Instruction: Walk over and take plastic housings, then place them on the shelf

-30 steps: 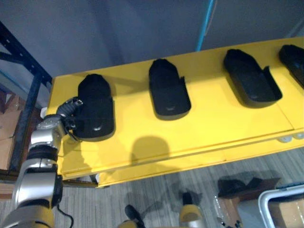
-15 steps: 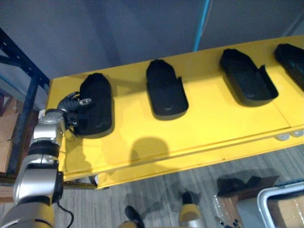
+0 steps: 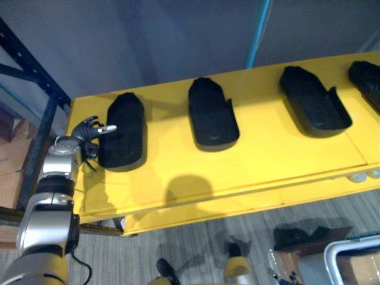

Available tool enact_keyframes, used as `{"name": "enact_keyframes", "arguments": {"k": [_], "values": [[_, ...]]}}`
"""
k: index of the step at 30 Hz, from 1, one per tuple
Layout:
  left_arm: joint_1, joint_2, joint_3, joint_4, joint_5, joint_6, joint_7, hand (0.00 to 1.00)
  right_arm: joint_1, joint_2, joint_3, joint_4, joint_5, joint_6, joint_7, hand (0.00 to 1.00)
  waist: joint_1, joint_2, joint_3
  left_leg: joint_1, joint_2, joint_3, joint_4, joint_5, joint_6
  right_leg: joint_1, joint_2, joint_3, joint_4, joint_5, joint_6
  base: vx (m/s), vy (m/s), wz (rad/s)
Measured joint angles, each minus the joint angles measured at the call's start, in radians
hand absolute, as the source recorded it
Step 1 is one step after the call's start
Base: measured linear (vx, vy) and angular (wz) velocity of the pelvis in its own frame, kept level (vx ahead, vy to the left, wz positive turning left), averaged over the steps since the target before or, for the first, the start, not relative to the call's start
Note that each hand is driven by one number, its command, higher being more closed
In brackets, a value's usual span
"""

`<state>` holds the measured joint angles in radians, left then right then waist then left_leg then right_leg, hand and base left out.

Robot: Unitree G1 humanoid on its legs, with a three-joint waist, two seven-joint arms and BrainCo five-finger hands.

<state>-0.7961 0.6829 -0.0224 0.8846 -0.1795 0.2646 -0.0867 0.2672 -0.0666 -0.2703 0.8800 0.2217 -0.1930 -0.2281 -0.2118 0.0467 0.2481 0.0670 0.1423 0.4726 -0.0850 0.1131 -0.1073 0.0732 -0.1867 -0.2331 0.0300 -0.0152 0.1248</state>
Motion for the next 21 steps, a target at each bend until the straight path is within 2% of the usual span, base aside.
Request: {"name": "enact_keyframes", "arguments": {"k": [5,9,13,15,17,21], "values": [[-0.044,0.003,0.004,-0.008,0.003,-0.010,0.084,0.00,-0.005,0.000,-0.001,0.006,0.001,-0.002,-0.022,0.00,0.012,0.001,-0.028,0.000,-0.001,-0.026,-0.003,0.004,0.000,0.021,0.000,-0.027,-0.005,-0.001,-0.002,0.00,-0.008,0.15],[-0.068,0.008,0.003,-0.067,0.041,-0.065,0.130,0.00,-0.011,-0.001,-0.008,0.010,0.001,-0.002,-0.024,0.00,0.032,0.003,-0.047,0.002,-0.001,-0.041,-0.005,0.009,0.000,0.034,0.000,-0.044,-0.006,-0.005,-0.006,-0.02,-0.008,0.11],[-0.076,0.032,-0.010,-0.146,0.016,-0.137,0.191,0.00,-0.021,-0.001,-0.033,0.012,0.002,-0.002,-0.022,0.00,0.038,0.005,-0.058,0.000,-0.005,-0.061,-0.006,0.012,0.003,0.052,-0.004,-0.064,-0.008,-0.006,-0.008,-0.03,-0.003,0.16],[-0.076,0.060,-0.039,-0.226,-0.040,-0.185,0.203,0.00,-0.024,-0.002,-0.038,0.035,0.002,-0.002,-0.018,0.00,0.042,0.004,-0.083,-0.021,-0.005,-0.078,-0.006,0.018,0.005,0.043,-0.003,-0.075,-0.009,-0.006,-0.008,-0.02,-0.010,0.22],[-0.075,0.074,-0.038,-0.384,-0.138,-0.247,0.225,0.00,-0.027,-0.001,-0.075,0.056,0.001,-0.002,-0.011,0.00,0.070,0.004,-0.101,-0.032,-0.006,-0.086,-0.006,0.023,0.006,0.041,-0.003,-0.085,-0.008,-0.001,0.000,-0.01,-0.004,0.15],[-0.017,0.095,-0.017,-0.672,-0.246,-0.317,0.205,0.00,-0.037,-0.003,-0.115,0.083,0.001,-0.002,-0.008,0.00,0.092,0.005,-0.134,-0.035,-0.006,-0.106,-0.007,0.028,0.007,0.052,-0.002,-0.097,-0.008,-0.003,-0.003,0.00,-0.007,0.16]]}}
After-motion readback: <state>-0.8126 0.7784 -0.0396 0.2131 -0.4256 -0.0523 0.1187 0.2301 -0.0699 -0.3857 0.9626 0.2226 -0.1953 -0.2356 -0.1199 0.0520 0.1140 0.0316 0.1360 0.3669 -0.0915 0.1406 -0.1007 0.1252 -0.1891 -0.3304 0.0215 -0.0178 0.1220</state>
